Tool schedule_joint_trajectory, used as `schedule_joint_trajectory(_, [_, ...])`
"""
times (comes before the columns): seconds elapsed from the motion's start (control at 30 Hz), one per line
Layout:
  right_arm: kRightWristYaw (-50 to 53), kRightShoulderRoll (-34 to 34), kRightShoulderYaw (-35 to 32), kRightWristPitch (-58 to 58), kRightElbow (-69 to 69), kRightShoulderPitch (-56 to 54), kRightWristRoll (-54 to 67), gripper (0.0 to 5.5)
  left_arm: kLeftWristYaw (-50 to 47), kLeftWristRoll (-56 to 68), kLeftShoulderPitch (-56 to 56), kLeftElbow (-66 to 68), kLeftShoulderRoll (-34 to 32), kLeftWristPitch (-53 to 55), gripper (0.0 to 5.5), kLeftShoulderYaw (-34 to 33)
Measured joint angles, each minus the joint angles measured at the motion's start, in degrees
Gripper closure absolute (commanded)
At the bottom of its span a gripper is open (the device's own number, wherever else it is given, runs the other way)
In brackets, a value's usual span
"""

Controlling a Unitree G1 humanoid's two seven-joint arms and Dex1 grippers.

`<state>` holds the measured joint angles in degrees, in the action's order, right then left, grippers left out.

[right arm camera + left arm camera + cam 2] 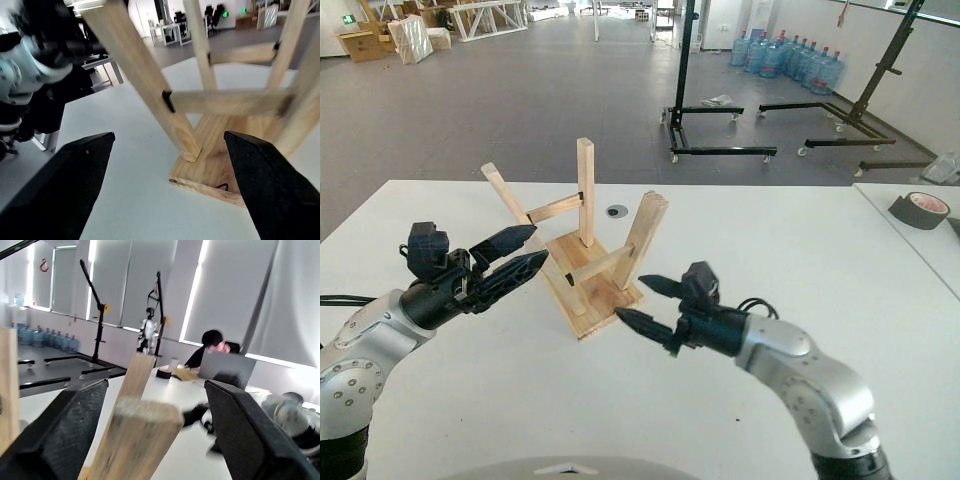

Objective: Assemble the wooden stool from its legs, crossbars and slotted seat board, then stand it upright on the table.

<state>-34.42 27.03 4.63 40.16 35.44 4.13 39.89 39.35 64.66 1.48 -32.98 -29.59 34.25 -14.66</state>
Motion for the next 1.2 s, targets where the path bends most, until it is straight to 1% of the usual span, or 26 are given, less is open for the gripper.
schedule_joint_trajectory(0.07, [2.0,-2.7,4.6,-1.7,-2.2,1.0,-3.9,1.46,0.0,7.0,2.2,1.7,-1.6,1.2,1.96,-3.8])
schedule_joint_trajectory(0.13, [3.1,-3.3,6.5,-3.3,-4.0,1.3,-7.0,1.46,0.0,9.5,3.3,4.4,-3.5,2.2,1.96,-6.1])
schedule_joint_trajectory(0.2, [3.6,-4.0,7.4,-4.5,-4.9,1.5,-8.6,1.46,-0.2,8.5,3.5,7.4,-5.4,3.0,1.96,-6.7])
schedule_joint_trajectory(0.27, [3.6,-4.2,9.2,-5.1,-5.3,1.5,-10.3,1.46,0.1,2.7,3.6,9.8,-7.5,2.7,1.96,-5.4])
schedule_joint_trajectory(0.33, [3.2,-3.8,10.0,-5.3,-5.3,1.7,-11.1,1.46,-0.1,-6.4,3.7,12.5,-9.4,1.7,1.96,-1.3])
schedule_joint_trajectory(0.4, [2.2,-2.3,9.9,-5.4,-5.1,2.6,-11.4,1.46,-1.0,-13.7,3.7,14.2,-9.6,0.3,1.96,3.0])
schedule_joint_trajectory(0.47, [1.5,-1.0,9.1,-5.9,-5.1,3.5,-11.9,1.46,-2.7,-20.4,3.9,15.2,-7.0,-1.9,1.96,8.2])
schedule_joint_trajectory(0.5, [1.3,-0.7,9.1,-6.5,-5.3,3.5,-12.7,1.46,-3.4,-21.7,3.8,15.3,-5.3,-2.2,1.96,10.2])
schedule_joint_trajectory(0.57, [1.3,-0.4,9.4,-7.6,-6.3,3.4,-14.5,1.46,-3.9,-23.1,3.7,14.9,-2.5,-2.3,1.96,13.1])
schedule_joint_trajectory(0.7, [1.1,0.4,9.8,-8.9,-7.2,3.4,-16.8,1.46,-1.4,-23.9,3.4,10.5,-2.3,-0.7,1.96,17.6])
schedule_joint_trajectory(0.77, [-0.6,4.1,6.9,-8.8,-7.2,4.1,-17.3,1.46,-0.7,-23.4,3.9,9.3,-2.1,1.9,1.96,20.0])
schedule_joint_trajectory(0.8, [-2.0,7.2,4.4,-8.4,-7.4,4.4,-17.3,1.46,-0.7,-23.1,4.7,9.0,-1.4,3.5,1.96,21.4])
schedule_joint_trajectory(0.83, [-3.3,10.2,2.0,-8.1,-8.0,4.5,-17.4,1.46,-0.9,-22.7,5.9,8.8,-0.3,4.8,1.96,22.7])
schedule_joint_trajectory(0.9, [-5.7,14.0,-1.5,-8.0,-10.2,4.3,-17.5,1.46,-1.3,-22.3,8.9,9.1,2.7,6.9,1.96,24.8])
schedule_joint_trajectory(0.97, [-6.8,16.0,-3.5,-8.5,-13.0,2.8,-18.2,1.46,-1.2,-22.1,11.8,10.1,5.5,7.7,1.96,26.9])
schedule_joint_trajectory(1.07, [-7.2,15.9,-3.9,-8.5,-13.7,0.8,-18.3,1.46,-0.1,-21.5,12.7,10.9,6.5,8.0,1.96,26.8])
schedule_joint_trajectory(1.13, [-7.6,14.5,-3.5,-8.2,-11.9,0.8,-16.9,1.46,1.4,-19.2,11.5,9.5,5.1,8.5,1.96,24.1])
schedule_joint_trajectory(1.2, [-7.2,11.9,-2.6,-6.7,-9.6,1.1,-14.7,1.46,2.9,-15.5,8.9,7.8,3.1,9.0,1.96,19.0])
